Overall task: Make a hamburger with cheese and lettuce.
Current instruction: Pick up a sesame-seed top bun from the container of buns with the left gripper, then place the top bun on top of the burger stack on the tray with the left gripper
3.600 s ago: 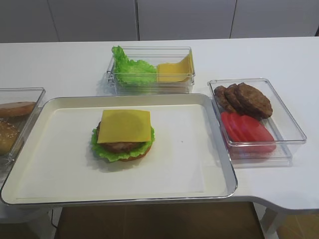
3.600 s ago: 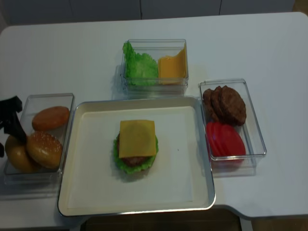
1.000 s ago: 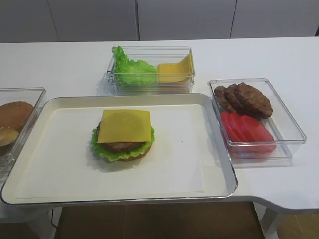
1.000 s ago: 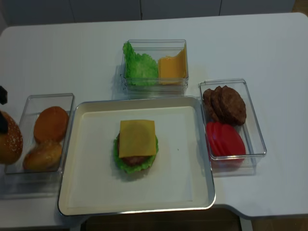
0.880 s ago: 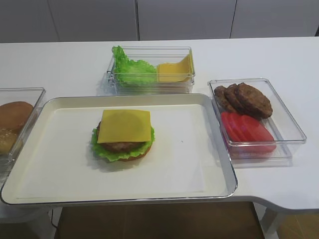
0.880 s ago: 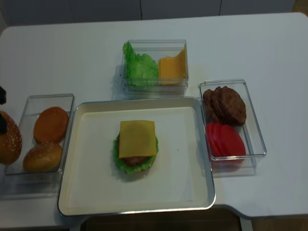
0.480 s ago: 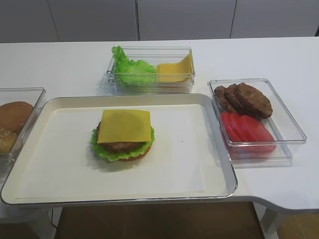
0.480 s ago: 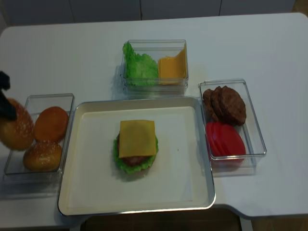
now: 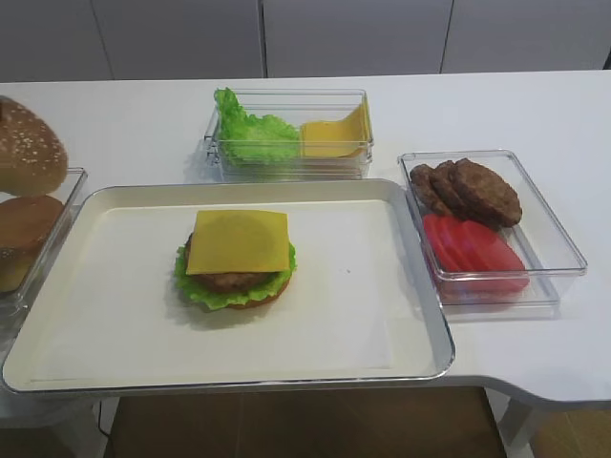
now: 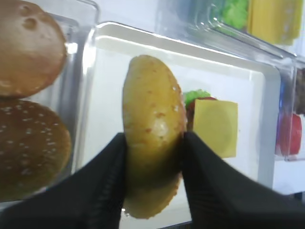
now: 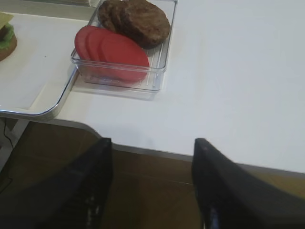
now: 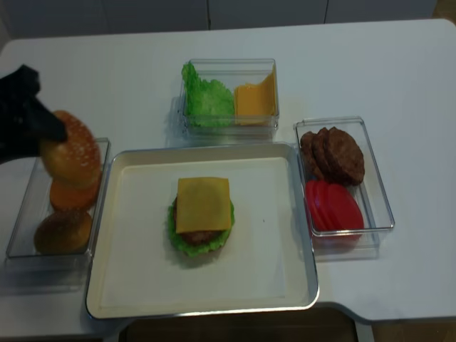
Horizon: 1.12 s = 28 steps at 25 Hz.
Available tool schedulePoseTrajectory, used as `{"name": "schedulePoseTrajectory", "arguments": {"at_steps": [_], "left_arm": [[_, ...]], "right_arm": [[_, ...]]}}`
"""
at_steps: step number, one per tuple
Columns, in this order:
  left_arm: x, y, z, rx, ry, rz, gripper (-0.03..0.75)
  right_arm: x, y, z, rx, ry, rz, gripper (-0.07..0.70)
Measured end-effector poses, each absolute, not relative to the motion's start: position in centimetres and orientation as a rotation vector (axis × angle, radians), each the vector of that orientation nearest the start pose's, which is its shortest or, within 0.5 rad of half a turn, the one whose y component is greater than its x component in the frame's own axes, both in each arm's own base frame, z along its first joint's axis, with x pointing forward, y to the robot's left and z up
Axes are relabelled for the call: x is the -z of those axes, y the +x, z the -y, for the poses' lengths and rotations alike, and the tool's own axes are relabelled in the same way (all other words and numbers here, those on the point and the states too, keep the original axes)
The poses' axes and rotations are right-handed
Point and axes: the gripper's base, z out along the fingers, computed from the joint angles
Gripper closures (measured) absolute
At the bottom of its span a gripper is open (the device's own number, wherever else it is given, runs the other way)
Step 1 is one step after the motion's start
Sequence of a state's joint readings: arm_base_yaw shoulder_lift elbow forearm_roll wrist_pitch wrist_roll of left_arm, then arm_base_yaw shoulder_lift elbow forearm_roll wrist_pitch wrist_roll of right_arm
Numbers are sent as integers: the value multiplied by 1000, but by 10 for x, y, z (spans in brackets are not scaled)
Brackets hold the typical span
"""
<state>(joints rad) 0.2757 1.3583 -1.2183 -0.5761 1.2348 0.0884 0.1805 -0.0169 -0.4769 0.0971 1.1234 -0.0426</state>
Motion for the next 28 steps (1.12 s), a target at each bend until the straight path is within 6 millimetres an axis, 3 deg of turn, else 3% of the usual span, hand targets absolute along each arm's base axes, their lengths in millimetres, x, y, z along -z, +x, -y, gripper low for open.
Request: {"name": "schedulePoseTrajectory", "arguments": {"at_steps": [6, 15, 20, 28], "left_arm": [[-340, 266, 15, 854, -249, -2678, 455], [-312, 292, 70, 1173, -104, -2727, 456], [-296, 305, 83, 1297, -96, -2721, 456], [-278, 317, 85, 1341, -146, -2745, 456]], "right_arm": [[-266, -9, -6, -200, -243, -2101, 205], [-266, -9, -6, -200, -243, -2101, 205], [-266, -9, -6, -200, -243, -2101, 205], [-266, -9, -6, -201, -241, -2102, 205]]}}
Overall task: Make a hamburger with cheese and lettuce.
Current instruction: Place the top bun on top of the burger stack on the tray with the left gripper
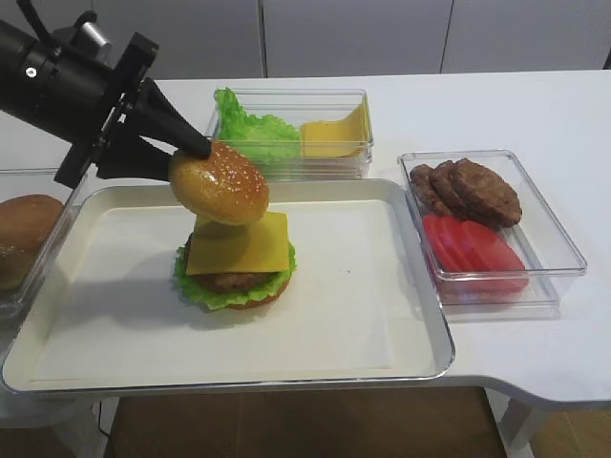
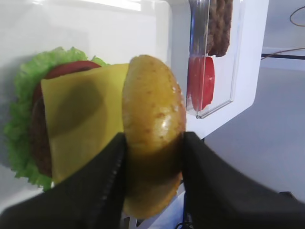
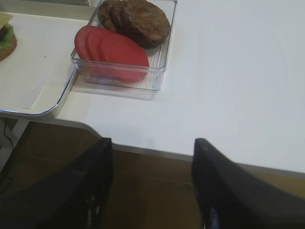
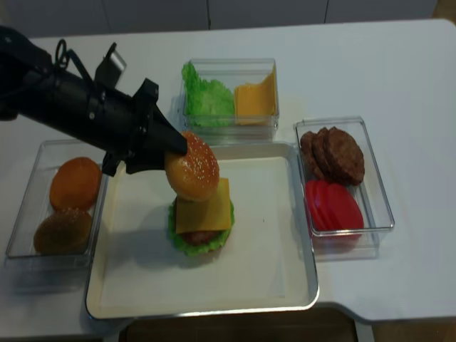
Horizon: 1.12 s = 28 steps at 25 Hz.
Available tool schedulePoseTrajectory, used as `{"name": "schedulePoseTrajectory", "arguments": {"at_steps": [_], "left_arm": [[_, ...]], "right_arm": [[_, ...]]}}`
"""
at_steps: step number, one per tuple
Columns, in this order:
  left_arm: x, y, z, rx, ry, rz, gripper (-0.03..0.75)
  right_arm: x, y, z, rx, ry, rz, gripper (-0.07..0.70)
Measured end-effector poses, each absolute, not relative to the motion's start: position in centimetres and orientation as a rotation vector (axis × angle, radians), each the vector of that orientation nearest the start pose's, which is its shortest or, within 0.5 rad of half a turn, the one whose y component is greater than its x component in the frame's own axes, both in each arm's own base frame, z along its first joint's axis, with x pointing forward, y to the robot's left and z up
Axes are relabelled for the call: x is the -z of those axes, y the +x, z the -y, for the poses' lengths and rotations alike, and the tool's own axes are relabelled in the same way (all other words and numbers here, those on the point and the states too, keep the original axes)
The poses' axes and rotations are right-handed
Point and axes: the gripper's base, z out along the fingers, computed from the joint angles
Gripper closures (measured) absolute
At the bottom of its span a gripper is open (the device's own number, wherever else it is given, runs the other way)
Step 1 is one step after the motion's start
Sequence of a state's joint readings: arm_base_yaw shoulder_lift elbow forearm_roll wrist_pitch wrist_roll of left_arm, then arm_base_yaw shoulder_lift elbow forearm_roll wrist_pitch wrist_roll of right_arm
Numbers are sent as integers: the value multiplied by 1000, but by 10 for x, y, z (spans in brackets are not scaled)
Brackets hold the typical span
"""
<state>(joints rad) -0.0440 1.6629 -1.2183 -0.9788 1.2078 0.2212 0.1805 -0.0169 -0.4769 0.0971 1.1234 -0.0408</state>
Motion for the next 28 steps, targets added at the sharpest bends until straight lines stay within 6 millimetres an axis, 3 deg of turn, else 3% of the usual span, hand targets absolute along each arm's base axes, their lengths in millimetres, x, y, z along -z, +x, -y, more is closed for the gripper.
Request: {"name": "schedulePoseTrajectory", "arguments": {"at_steps": [14, 28], "left_arm": [[-255, 326, 94, 1358, -154, -2811, 456], [-250, 328, 94, 1354, -160, -2822, 456]], "right_arm": [[-266, -9, -6, -201, -241, -2102, 205], [-266, -9, -6, -201, -241, -2102, 205]]}}
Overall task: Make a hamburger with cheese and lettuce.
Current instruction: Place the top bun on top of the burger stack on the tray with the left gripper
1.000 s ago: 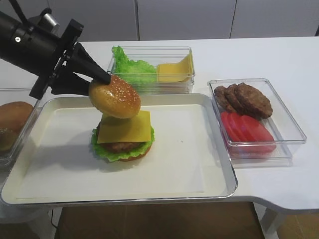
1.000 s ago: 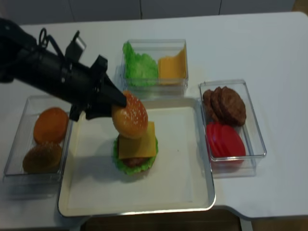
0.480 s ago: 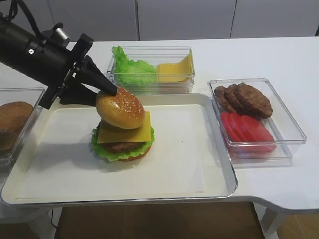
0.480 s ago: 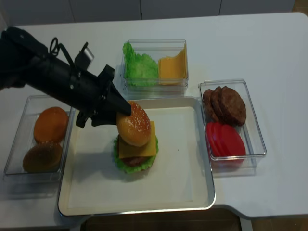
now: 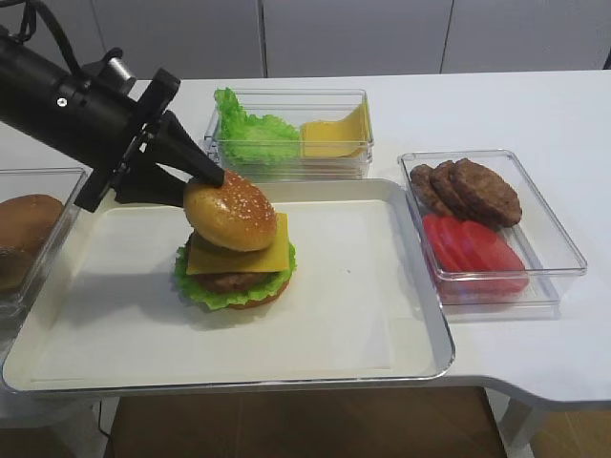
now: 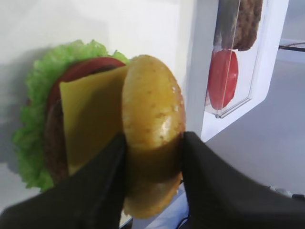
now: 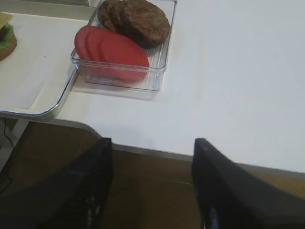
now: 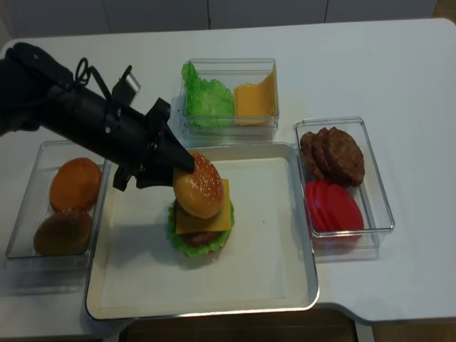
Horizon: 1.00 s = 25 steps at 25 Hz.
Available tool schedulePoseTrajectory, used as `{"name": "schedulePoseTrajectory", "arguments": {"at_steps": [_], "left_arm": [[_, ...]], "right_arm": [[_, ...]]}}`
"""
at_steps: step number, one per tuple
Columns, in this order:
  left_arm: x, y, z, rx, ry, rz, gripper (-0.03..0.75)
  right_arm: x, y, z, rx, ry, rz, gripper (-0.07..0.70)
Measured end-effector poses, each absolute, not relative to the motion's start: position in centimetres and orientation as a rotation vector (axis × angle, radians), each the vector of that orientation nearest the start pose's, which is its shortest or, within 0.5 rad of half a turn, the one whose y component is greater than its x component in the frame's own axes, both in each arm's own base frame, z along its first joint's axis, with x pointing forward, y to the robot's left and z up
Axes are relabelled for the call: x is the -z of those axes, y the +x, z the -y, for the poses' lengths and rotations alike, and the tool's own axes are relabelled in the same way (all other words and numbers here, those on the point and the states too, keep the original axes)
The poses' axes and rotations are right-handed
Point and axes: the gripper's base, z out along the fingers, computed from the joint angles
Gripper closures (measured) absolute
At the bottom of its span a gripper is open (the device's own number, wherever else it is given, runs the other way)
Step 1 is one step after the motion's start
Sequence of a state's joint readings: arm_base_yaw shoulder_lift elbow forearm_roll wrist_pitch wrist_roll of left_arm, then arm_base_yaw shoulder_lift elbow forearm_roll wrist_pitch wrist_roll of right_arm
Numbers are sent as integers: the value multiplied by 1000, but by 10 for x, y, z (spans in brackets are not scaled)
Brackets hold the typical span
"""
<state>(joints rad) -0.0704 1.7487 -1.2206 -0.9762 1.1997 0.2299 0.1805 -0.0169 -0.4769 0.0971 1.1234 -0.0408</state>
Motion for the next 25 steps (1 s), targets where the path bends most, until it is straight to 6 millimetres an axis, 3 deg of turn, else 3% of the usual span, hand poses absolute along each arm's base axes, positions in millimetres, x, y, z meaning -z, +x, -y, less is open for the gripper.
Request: {"name": "schedulePoseTrajectory", "arguments": {"at_steps": [25], "left_arm": [[-249, 327, 92, 1307, -166, -2855, 456]], "right_arm": [[-266, -9, -6, -200, -244, -2101, 205]]}}
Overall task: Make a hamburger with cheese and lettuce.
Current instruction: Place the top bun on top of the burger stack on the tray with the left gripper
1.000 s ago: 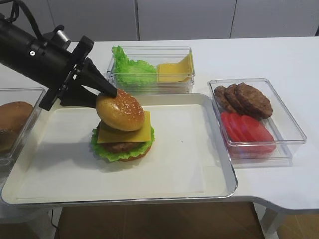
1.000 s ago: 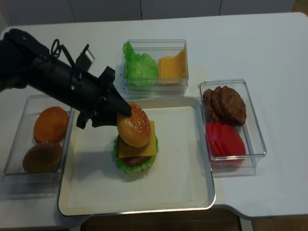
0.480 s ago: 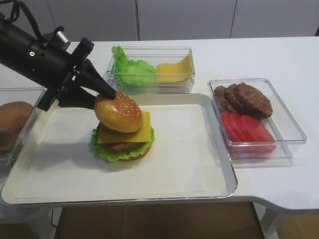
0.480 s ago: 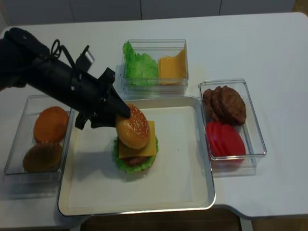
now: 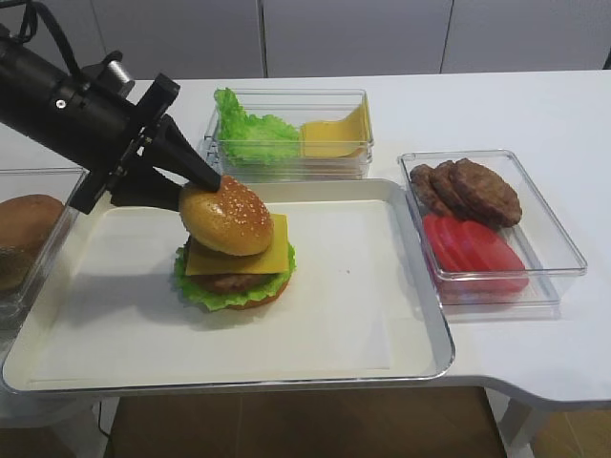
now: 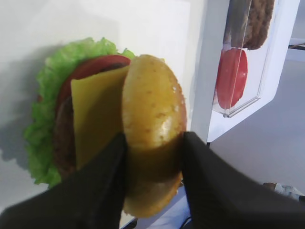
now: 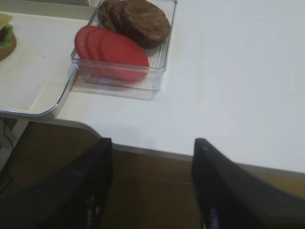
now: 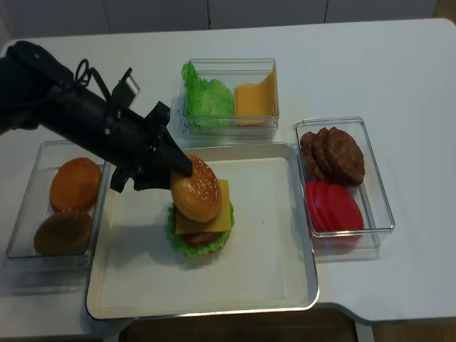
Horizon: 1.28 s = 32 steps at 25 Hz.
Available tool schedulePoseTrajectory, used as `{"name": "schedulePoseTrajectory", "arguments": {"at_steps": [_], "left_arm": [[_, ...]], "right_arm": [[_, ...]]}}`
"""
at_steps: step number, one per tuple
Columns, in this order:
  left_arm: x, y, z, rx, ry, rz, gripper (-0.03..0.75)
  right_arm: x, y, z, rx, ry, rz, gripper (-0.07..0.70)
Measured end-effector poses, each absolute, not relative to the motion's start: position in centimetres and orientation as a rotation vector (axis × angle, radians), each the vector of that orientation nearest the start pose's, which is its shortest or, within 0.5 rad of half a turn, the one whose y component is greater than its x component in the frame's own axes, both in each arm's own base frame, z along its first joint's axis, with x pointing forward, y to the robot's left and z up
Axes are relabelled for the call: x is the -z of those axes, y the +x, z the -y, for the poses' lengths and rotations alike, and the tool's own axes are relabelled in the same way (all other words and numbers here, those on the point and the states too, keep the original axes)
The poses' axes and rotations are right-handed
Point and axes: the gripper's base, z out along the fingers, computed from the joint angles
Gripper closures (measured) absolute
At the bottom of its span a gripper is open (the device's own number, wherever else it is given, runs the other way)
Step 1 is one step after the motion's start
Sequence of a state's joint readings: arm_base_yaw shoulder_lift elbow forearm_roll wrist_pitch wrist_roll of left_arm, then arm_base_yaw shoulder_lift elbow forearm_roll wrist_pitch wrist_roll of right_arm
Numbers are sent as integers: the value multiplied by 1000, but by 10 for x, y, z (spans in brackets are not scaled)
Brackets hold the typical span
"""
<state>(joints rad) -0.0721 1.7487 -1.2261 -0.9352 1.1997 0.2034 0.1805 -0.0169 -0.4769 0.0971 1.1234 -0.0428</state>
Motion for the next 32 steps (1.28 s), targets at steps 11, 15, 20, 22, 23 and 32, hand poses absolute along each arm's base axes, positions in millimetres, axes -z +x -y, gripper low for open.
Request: {"name": "schedulePoseTrajectory", "arguments": {"at_steps": [11, 15, 20, 22, 23, 32], "left_arm": [[-249, 327, 92, 1307, -167, -2855, 456], [-249, 327, 92, 1308, -177, -2857, 456], [-249, 327, 92, 1311, -204, -2863, 456], [-249, 327, 92, 1312, -210, -2864, 456], [-249, 327, 92, 1312, -210, -2864, 456], [-249, 327, 94, 1317, -243, -2872, 456]], "right_arm": [[-266, -9, -6, -200, -244, -2101, 205], [-266, -9, -6, -200, -244, -2101, 205], [-266, -9, -6, -200, -244, -2101, 205], [-266, -9, -6, -200, -244, -2101, 205], [-266, -9, -6, -200, -244, -2101, 205], [-266, -9, -6, -200, -244, -2101, 205]]}}
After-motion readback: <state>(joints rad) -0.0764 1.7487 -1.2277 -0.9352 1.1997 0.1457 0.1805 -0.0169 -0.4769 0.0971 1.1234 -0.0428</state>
